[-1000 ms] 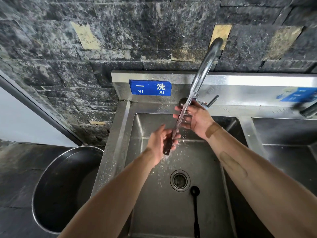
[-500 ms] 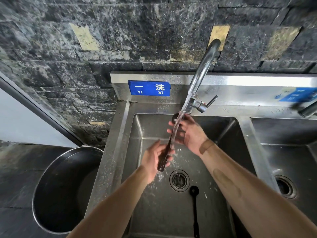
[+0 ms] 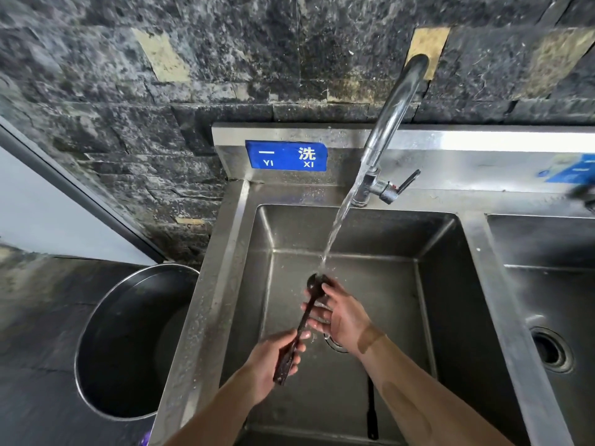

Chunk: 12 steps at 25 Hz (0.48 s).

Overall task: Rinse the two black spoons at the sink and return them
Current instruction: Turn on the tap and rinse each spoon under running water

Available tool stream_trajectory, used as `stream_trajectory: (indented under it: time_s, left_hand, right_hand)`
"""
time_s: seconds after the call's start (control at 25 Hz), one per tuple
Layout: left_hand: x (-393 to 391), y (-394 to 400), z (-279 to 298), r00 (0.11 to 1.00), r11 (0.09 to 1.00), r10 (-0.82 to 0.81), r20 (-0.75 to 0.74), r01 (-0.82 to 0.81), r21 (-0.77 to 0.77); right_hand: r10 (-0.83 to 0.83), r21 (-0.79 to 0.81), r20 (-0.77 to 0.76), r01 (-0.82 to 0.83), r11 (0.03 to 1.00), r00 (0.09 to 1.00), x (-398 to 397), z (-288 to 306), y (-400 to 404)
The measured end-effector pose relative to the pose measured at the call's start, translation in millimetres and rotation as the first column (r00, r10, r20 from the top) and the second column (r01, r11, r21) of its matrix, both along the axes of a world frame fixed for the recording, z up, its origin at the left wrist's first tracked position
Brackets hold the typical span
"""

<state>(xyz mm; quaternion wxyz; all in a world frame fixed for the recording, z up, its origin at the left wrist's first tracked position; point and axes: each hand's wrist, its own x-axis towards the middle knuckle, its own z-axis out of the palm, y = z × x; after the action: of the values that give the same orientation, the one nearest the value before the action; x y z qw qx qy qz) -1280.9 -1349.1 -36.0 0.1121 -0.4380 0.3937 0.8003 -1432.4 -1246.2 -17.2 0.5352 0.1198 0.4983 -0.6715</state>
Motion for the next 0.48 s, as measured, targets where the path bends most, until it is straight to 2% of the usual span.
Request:
stream_trajectory:
  time_s: [0.12,0.28,0.36,0.48]
  left_hand:
    - [1,15,-16,0.993,0.999,-0.031,0.112,0.032,-0.007]
    - [-8,41,-38,0.967,0.986,-0.02,0.256,0.061,-0.152]
    - [-13,52,-49,0.956,0.973,-0.032,0.293,0.097,-0.21]
    - [-21,66,-72,0.94,0.944,-0.113,0.323,0.203,-0.259]
  right_hand:
    - [-0.058,0.092,0.047,0.053,0.994,0.997,6,-30,12]
    - [-0.1,0.211,0.027,0.092,0.973,0.995,8,-69,31]
    - [-0.07,0.279,-0.021,0.073,0.958,0.997,6,-84,38]
    - [0.09,0.412,-0.19,-0.004,0.911,0.978,-2,-110,49]
